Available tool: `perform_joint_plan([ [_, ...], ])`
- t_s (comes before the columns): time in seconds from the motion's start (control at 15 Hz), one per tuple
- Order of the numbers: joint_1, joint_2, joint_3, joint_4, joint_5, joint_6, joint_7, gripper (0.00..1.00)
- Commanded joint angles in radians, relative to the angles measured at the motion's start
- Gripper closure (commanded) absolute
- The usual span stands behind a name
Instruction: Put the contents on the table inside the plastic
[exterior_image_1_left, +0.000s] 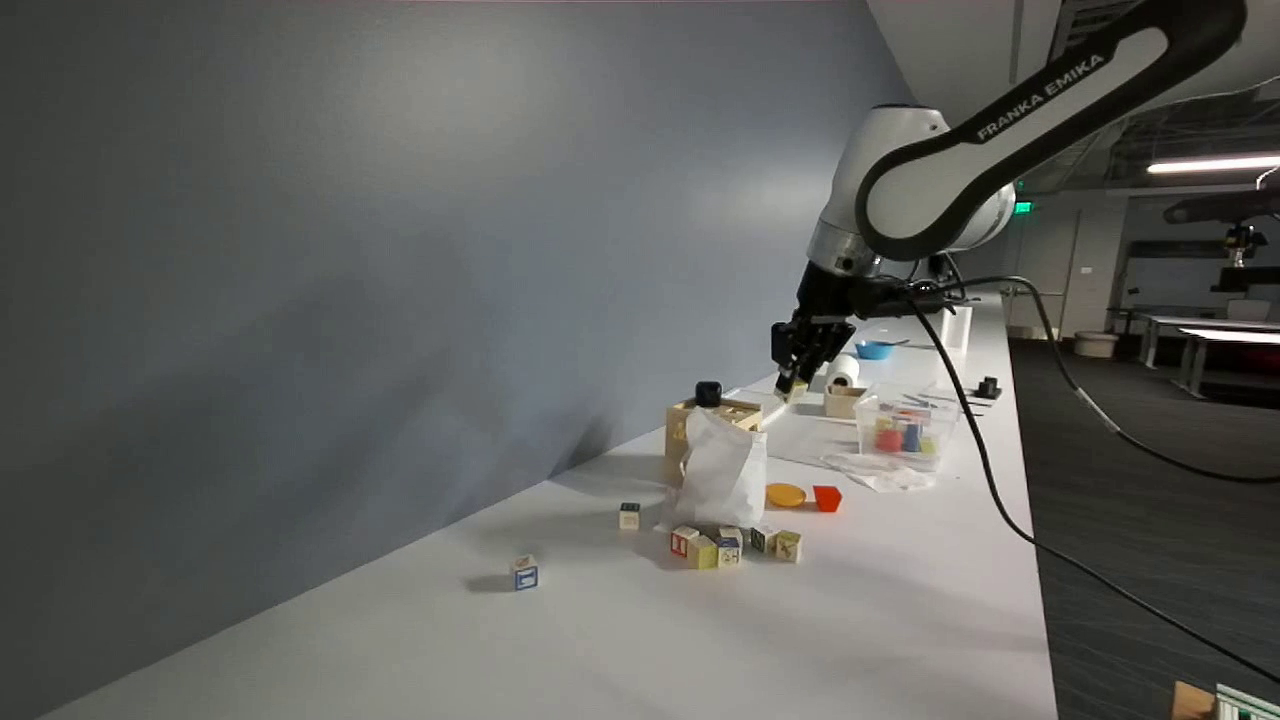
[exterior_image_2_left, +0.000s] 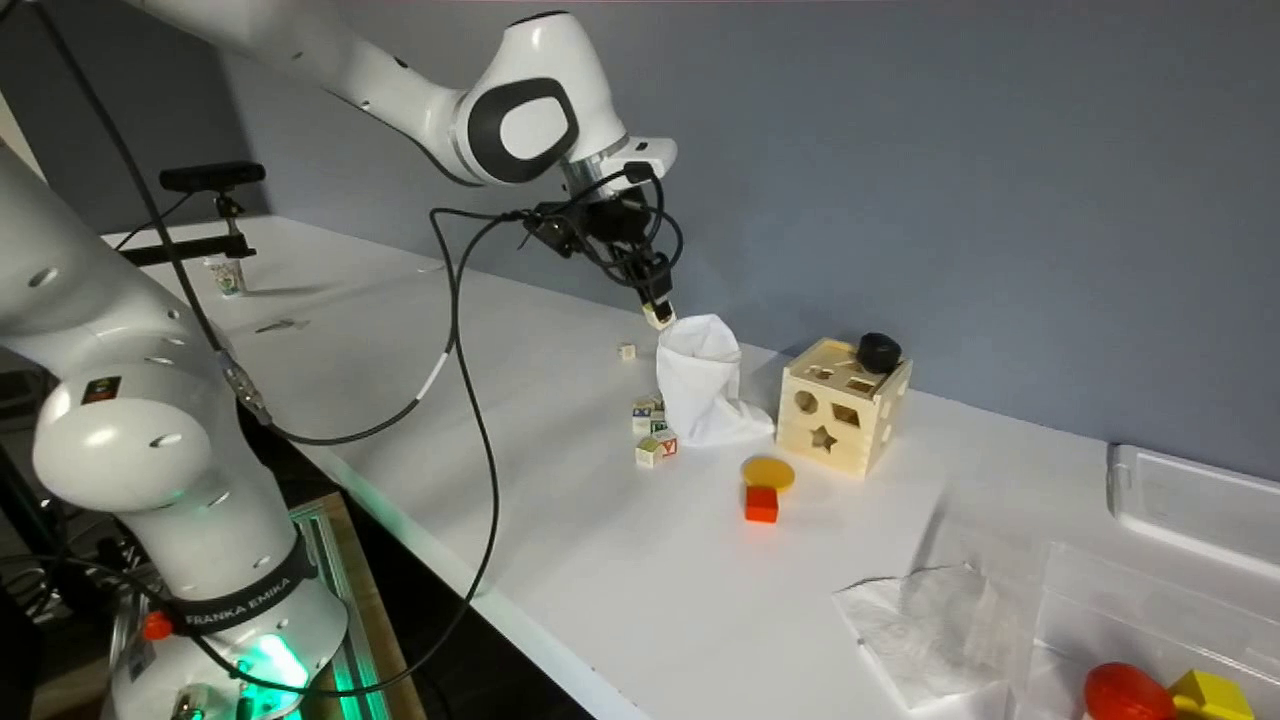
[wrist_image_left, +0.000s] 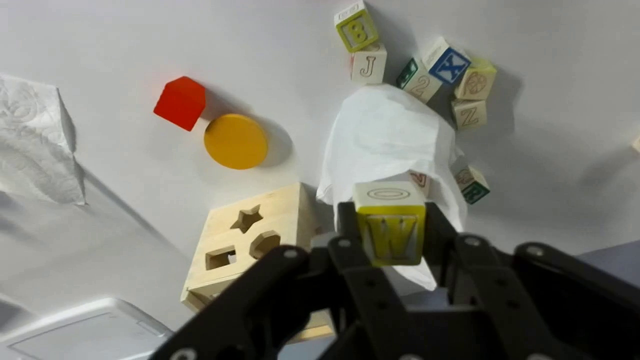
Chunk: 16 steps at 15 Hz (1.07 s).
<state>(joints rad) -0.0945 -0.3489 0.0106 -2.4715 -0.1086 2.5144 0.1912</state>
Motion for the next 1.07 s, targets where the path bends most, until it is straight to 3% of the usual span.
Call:
perform_joint_plan([
  [0.0, -0.032, 0.041, -0.005, -0.020, -0.015, 0.146, 0.035, 0.91],
  [0.4, -0.005, 0.194, -0.008, 0.002, 0.006, 0.387, -0.036, 0.91],
  [0.73, 0.079, 0.285, -0.016, 0.023, 0.122, 0.445, -0.150, 0.91],
  [0.8, 0.098, 0.290, -0.017, 0.025, 0.169, 0.437, -0.190, 0.62],
  [0.87, 0.093, 0.289, -0.012, 0.028, 0.168, 0.419, -0.188, 0.40],
  [1.0, 0.080, 0.259, -0.013, 0.023, 0.127, 0.374, -0.143, 0.36],
])
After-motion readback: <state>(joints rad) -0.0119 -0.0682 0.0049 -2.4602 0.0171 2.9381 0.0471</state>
